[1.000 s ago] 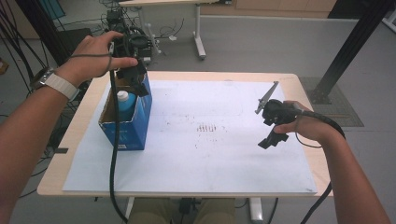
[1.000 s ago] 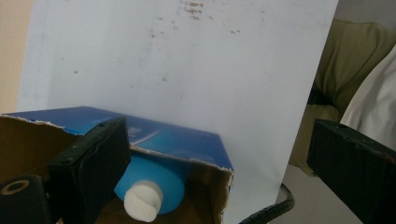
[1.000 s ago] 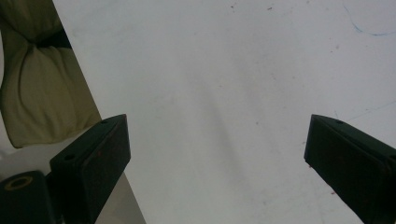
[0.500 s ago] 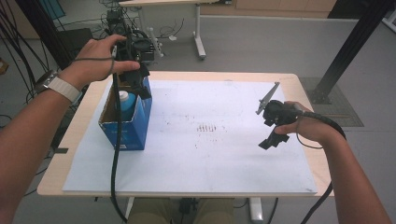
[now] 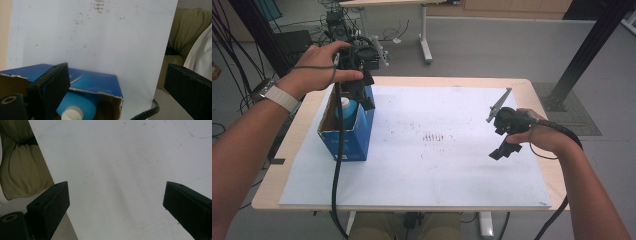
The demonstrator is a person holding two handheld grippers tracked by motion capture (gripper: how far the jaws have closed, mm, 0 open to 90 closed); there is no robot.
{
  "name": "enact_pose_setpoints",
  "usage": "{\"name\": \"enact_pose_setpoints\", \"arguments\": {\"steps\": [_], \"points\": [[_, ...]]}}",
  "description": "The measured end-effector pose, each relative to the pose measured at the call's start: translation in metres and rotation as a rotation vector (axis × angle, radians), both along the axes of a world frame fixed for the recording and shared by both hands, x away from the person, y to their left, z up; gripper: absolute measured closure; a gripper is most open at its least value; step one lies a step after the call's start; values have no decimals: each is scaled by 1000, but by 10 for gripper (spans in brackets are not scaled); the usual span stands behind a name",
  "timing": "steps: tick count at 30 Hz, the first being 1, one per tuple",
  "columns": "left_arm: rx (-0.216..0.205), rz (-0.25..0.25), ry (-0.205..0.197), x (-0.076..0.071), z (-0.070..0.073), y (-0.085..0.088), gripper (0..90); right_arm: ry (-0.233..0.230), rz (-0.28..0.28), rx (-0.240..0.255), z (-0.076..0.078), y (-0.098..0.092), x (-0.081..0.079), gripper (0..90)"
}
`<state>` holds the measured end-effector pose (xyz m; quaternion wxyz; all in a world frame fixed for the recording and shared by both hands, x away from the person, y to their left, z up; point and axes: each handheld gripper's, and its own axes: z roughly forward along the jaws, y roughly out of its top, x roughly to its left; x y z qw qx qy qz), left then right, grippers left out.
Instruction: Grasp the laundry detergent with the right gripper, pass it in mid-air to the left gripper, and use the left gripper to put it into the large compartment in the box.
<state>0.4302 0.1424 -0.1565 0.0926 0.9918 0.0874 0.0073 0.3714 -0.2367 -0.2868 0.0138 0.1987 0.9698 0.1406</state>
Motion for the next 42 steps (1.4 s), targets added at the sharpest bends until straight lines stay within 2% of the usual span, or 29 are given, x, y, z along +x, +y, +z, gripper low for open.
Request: {"name": "enact_pose_setpoints", "arguments": {"steps": [14,37,42], "points": [[0,14,0,-2,1,3,69,1,3,0,1,2,0,68],[-7,11,3,0,-2,1,71,-1,6,3,-1,0,-2,68],[-10,21,-8,-2,-1,1,70,-6,4,7,0,0,-3,66]]}}
